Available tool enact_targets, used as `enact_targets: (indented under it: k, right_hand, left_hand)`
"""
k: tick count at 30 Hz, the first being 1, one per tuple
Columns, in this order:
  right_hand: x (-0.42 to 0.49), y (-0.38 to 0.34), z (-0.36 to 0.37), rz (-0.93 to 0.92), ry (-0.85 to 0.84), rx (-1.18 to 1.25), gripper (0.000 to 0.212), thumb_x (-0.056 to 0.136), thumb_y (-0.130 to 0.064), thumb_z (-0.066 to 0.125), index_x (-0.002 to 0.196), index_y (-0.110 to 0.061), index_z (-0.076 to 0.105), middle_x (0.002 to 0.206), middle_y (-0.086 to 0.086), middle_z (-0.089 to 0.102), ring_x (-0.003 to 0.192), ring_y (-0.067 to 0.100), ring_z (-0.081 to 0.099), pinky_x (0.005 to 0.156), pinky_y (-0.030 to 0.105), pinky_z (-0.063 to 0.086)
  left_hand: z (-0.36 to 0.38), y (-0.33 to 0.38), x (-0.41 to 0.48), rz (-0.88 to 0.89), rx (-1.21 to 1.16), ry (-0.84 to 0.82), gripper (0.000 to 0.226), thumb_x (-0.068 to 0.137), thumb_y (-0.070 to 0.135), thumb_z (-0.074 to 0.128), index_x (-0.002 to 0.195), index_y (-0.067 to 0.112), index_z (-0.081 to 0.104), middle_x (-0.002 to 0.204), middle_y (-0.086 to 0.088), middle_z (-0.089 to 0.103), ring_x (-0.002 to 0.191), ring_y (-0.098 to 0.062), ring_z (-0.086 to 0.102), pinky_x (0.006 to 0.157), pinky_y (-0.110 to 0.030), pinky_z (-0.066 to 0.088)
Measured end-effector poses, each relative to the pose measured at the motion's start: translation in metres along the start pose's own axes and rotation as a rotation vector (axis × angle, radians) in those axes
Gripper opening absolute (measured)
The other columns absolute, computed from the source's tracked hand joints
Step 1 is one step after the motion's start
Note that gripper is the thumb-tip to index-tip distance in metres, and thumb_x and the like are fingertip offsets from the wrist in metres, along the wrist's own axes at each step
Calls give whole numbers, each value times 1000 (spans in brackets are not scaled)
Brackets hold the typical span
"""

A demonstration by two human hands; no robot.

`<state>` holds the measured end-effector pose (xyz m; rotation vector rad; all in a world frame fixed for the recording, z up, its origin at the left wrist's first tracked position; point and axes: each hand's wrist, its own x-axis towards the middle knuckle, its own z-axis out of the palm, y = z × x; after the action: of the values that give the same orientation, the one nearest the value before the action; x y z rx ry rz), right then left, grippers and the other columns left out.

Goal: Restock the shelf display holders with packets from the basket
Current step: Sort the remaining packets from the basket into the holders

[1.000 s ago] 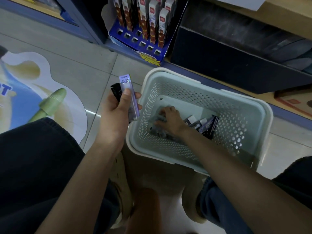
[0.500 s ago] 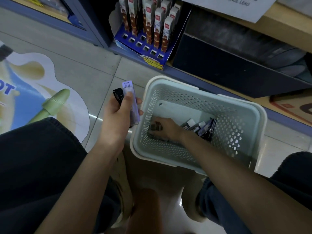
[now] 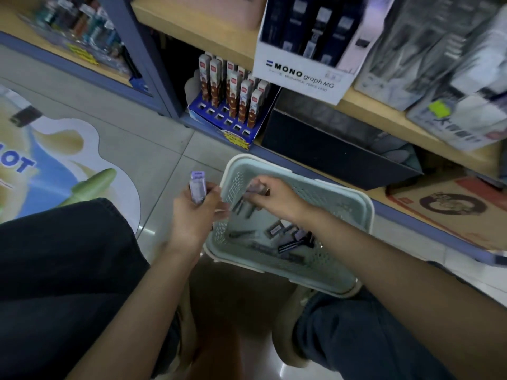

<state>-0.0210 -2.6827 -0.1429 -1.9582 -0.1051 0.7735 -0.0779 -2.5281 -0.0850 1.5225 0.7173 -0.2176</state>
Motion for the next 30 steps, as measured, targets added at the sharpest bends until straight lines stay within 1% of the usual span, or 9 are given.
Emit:
enact_targets:
  k: [2, 5, 9, 12, 16, 21, 26, 28, 30]
  right_hand:
    - [-12, -27, -15, -26, -2, 78, 4, 89, -7, 62, 88, -4, 59, 73, -2, 58, 54, -3, 53, 61, 18, 47]
    - [-33, -65, -34, -75, -11, 104, 12, 89, -7, 62, 97, 3, 62, 75, 0, 60, 54, -4, 55, 59, 14, 49]
    - [-68, -101, -50, -142, 7, 98, 5, 87, -9, 64, 88, -5, 65, 83, 11, 64, 60, 0, 57, 60, 14, 50]
    - [-94, -117, -62, -179, 51, 112, 11, 86, -8, 64, 78, -14, 61, 79, 7, 63, 62, 2, 59, 62, 15, 51]
    - [-123, -131, -83, -179, 133, 171, 12, 89, -6, 58, 100, -3, 62, 86, 7, 64, 68, 8, 62, 67, 15, 53]
    - [-152, -140, -115, -205, 398, 279, 8, 95, -16, 50, 91, -13, 57, 76, -4, 72, 66, 10, 69, 54, 17, 52]
    - [-155, -146, -144, -155, 701, 318, 18, 99, -22, 43, 100, -5, 48, 96, 19, 66, 83, 20, 68, 63, 23, 57]
    - [-151, -148, -150, -128, 725, 326, 31, 101, -25, 39, 109, 4, 48, 90, 23, 64, 81, 21, 69, 67, 29, 59]
    - [-148, -153, -151, -138, 705, 320, 33, 101, -24, 37, 108, 5, 49, 78, 19, 64, 69, 17, 69, 60, 25, 56]
  left_hand:
    - [2, 2, -3, 34, 19, -26, 11, 92, 7, 56, 82, 9, 60, 78, -12, 64, 76, -26, 63, 64, -26, 56]
    - [8, 13, -16, 30, -9, -116, 10, 92, 12, 56, 96, 10, 64, 91, -11, 67, 87, -24, 65, 82, -38, 56]
    - [19, 38, -41, 101, -69, -298, 13, 92, 11, 55, 101, 10, 64, 93, -11, 70, 82, -21, 70, 68, -30, 58]
    - [25, 55, -58, 166, -80, -326, 12, 93, 11, 54, 97, 11, 64, 90, -13, 70, 77, -22, 69, 63, -28, 58]
    - [35, 81, -76, 234, -74, -356, 14, 93, 13, 54, 102, 9, 64, 85, -9, 71, 72, -21, 70, 62, -29, 58]
    - [54, 125, -93, 349, 3, -408, 12, 94, 12, 52, 88, 21, 57, 82, -7, 68, 61, -16, 68, 58, -28, 58]
    - [68, 164, -90, 373, 76, -485, 9, 94, 15, 54, 86, 20, 55, 85, -9, 67, 57, -17, 66, 55, -31, 59]
    - [70, 173, -85, 383, 107, -520, 6, 94, 16, 54, 89, 20, 55, 86, -8, 67, 61, -18, 67, 57, -31, 59]
    - [72, 177, -79, 390, 146, -539, 6, 94, 16, 54, 90, 20, 55, 87, -7, 68, 62, -17, 67, 58, -32, 59]
